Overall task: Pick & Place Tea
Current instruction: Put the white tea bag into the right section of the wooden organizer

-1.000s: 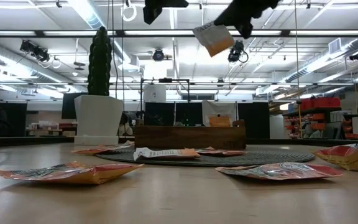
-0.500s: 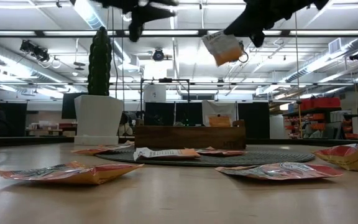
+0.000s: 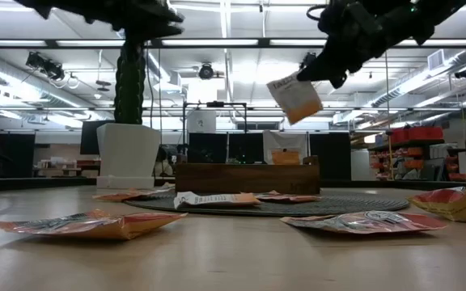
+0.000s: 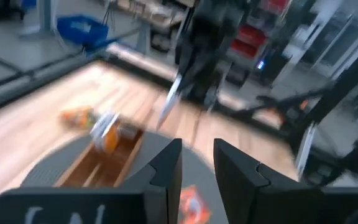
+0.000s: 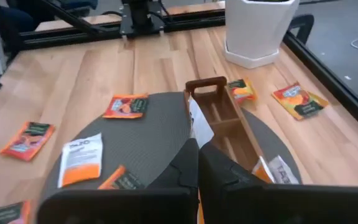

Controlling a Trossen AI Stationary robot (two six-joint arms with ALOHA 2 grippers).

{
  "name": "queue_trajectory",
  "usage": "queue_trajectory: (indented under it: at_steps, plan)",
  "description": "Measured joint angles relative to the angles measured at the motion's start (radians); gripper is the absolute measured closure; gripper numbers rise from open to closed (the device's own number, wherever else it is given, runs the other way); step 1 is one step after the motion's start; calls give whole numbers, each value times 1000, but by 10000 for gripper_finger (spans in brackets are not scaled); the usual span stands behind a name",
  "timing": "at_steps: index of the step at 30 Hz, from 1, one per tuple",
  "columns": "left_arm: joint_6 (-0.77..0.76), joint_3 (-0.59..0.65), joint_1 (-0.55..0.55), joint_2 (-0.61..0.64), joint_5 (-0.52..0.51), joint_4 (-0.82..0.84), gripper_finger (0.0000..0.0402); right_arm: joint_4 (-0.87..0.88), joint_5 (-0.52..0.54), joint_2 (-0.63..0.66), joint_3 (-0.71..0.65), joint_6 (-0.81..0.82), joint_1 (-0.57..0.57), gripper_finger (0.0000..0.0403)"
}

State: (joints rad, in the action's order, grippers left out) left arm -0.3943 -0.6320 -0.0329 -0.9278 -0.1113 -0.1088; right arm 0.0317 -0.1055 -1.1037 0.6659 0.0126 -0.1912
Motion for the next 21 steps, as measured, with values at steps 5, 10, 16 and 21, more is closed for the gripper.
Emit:
queue_trajectory:
  at_steps: [5,10,16,21]
  plan:
    - [84,8,-10,30,0,37,306,-71,-6,-33,-33,-21,-38,403]
    - [67,7,-9,34,0,15,307,-203,-23,-56,-72,-50,-88,403]
    - [64,6,-28,60,-4,-15,317,-347,-126,-82,-155,-56,-159,403]
    - [47,6,-56,83,-8,-25,323,-454,-169,-87,-211,-48,-198,403]
